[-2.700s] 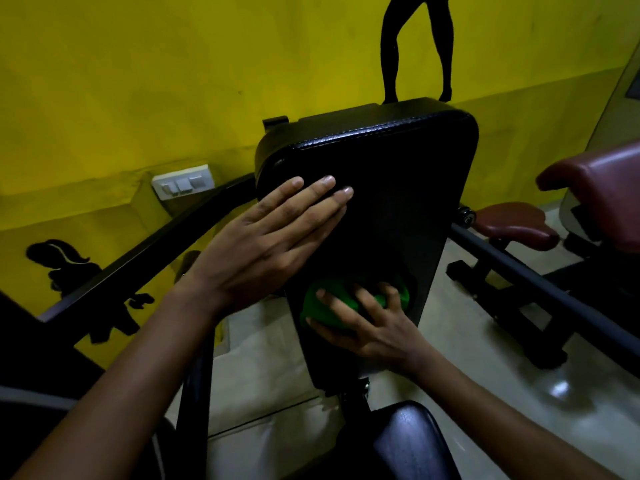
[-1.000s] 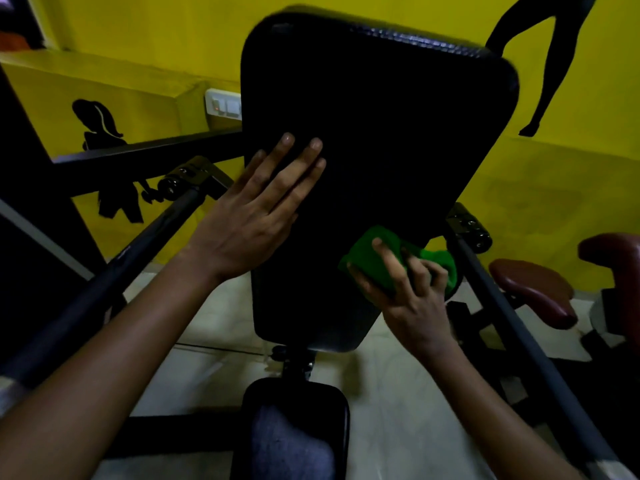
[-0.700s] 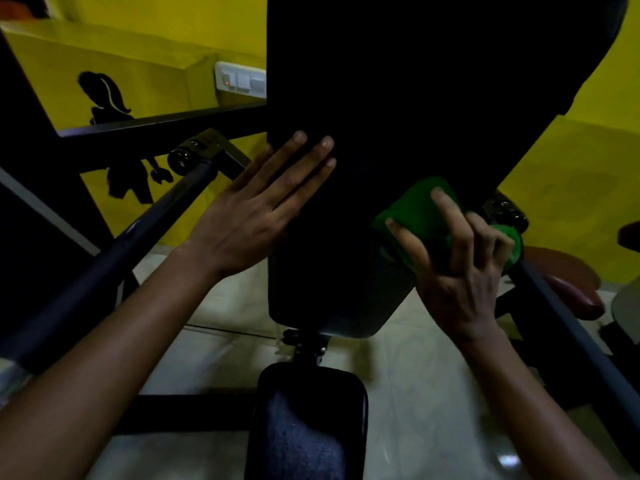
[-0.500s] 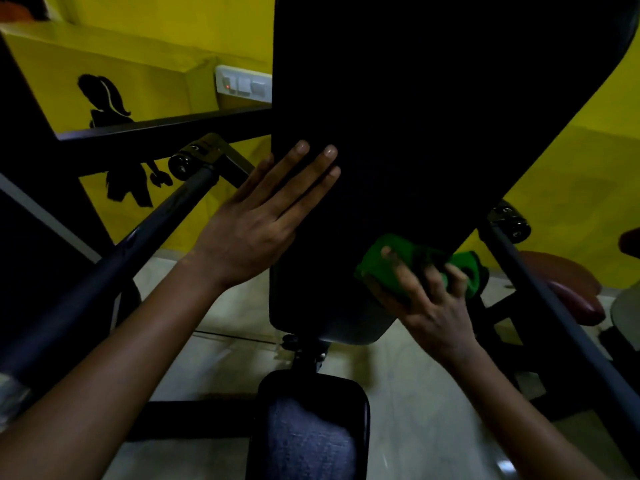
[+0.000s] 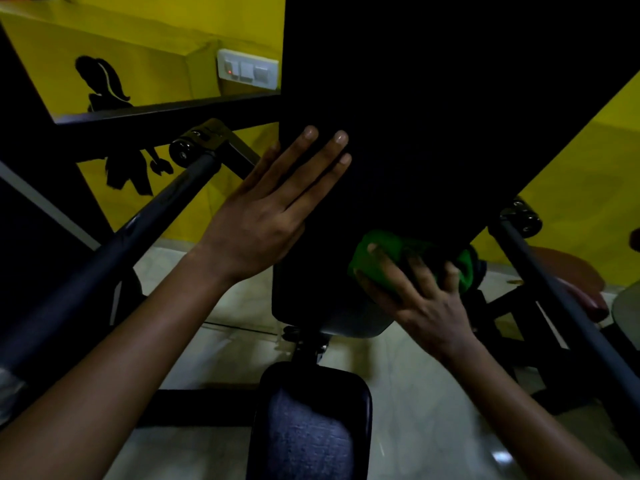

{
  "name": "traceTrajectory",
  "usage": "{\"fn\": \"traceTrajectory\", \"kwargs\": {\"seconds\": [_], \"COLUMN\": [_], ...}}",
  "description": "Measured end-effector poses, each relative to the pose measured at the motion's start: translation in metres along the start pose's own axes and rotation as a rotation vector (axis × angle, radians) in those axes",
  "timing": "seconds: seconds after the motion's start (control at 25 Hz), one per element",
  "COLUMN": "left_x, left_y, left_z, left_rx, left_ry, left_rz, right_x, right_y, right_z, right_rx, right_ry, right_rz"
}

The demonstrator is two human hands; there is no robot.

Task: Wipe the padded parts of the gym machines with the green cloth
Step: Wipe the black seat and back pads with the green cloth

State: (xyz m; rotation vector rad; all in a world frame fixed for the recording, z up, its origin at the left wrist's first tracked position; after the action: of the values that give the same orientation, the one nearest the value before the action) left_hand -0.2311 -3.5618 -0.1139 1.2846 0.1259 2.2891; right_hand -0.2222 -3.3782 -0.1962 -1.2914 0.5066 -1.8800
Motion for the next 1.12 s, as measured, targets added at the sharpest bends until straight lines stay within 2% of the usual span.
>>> {"fn": "traceTrajectory", "kwargs": {"seconds": [0.08,0.24,0.44,0.52,0.64,0.84,1.04,1.12], "left_x": [0.0,-0.004,-0.012,-0.013,-0.01,-0.004,0.002,0.002], "left_y": [0.0,-0.001,0.0,0.006,0.019,0.037,0.047,0.048], "left_z": [0.002,-0.002,-0.007,-0.005,-0.004,0.001,0.008,0.008], "left_rx": [0.005,-0.027,-0.004,0.061,0.162,0.194,0.156,0.141], "left_ry": [0.006,-0.003,-0.023,-0.023,-0.004,0.014,-0.008,-0.005], "left_rz": [-0.016,0.007,0.01,-0.085,-0.176,-0.146,-0.107,-0.106], "right_x": [0.005,0.034,0.005,0.027,0.058,0.038,0.077,0.073], "right_y": [-0.003,-0.018,0.035,0.022,0.006,0.054,0.046,0.071], "right_z": [0.005,0.017,-0.011,0.001,0.012,-0.013,-0.003,-0.013], "right_rx": [0.067,0.036,0.105,0.166,0.085,0.111,0.129,0.102], "right_ry": [0.01,-0.123,0.066,-0.007,-0.13,0.047,-0.058,-0.014], "right_rz": [0.032,-0.163,0.079,-0.007,-0.173,0.081,-0.054,0.064]}}
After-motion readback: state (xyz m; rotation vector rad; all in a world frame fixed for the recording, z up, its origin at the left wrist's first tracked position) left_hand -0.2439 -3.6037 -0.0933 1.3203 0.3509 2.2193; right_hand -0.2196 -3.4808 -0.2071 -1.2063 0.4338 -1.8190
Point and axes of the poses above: each hand's wrist, its own x-axis towards the middle knuckle, its own z-axis out of the back of the hand, y = z × x, the point moved 7 cm from there along x, towards the middle knuckle, and after that the axes turned 3 degrees about -y, right-handed, at the moved point
